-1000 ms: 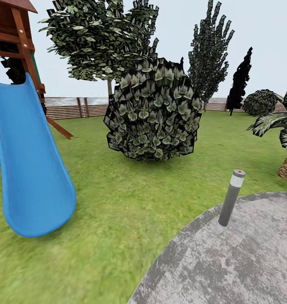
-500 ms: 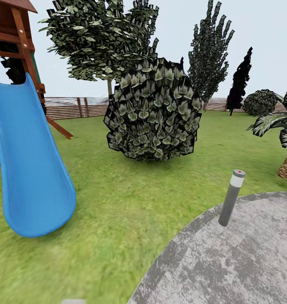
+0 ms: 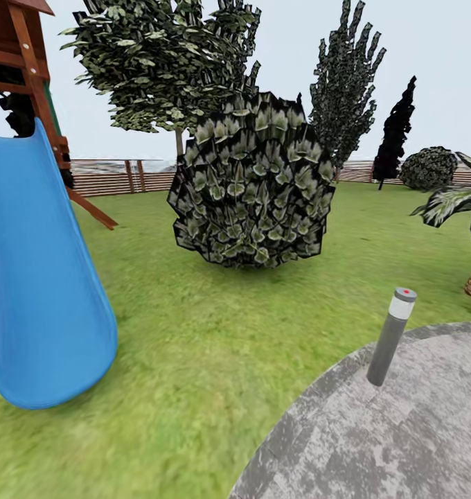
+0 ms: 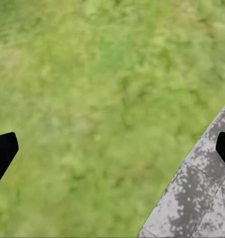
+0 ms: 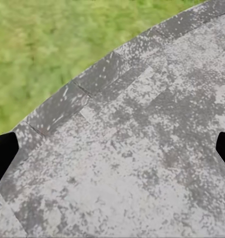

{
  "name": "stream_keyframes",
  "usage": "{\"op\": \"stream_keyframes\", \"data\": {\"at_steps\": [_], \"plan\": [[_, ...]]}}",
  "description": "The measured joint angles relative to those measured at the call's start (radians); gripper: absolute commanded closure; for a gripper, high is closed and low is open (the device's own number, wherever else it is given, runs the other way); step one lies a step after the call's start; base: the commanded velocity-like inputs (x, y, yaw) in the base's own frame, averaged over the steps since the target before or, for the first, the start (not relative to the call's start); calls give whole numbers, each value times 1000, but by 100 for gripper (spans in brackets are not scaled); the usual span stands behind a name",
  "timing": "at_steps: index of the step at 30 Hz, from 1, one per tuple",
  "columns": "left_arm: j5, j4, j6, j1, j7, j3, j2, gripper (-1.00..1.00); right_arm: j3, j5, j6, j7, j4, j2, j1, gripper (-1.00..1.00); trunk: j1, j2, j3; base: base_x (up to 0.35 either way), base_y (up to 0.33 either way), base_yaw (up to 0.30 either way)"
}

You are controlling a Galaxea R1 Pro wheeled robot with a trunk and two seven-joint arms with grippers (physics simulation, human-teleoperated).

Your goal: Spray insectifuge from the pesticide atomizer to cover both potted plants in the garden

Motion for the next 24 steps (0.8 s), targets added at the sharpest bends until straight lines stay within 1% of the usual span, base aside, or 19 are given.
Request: {"op": "stream_keyframes", "data": {"at_steps": [15, 20, 24], "plan": [[0, 10, -2, 0, -11, 0, -2, -100, -4, 0, 1, 0, 5, -1, 0, -100, 0, 0, 0, 337, 0, -5], [0, 11, -2, 0, -11, 0, -4, -100, -4, 0, 1, 0, 5, -1, 0, -100, 0, 0, 0, 337, 0, -106], [0, 11, -2, 0, -11, 0, -4, -100, -4, 0, 1, 0, 5, -1, 0, -100, 0, 0, 0, 337, 48, -240]]}}
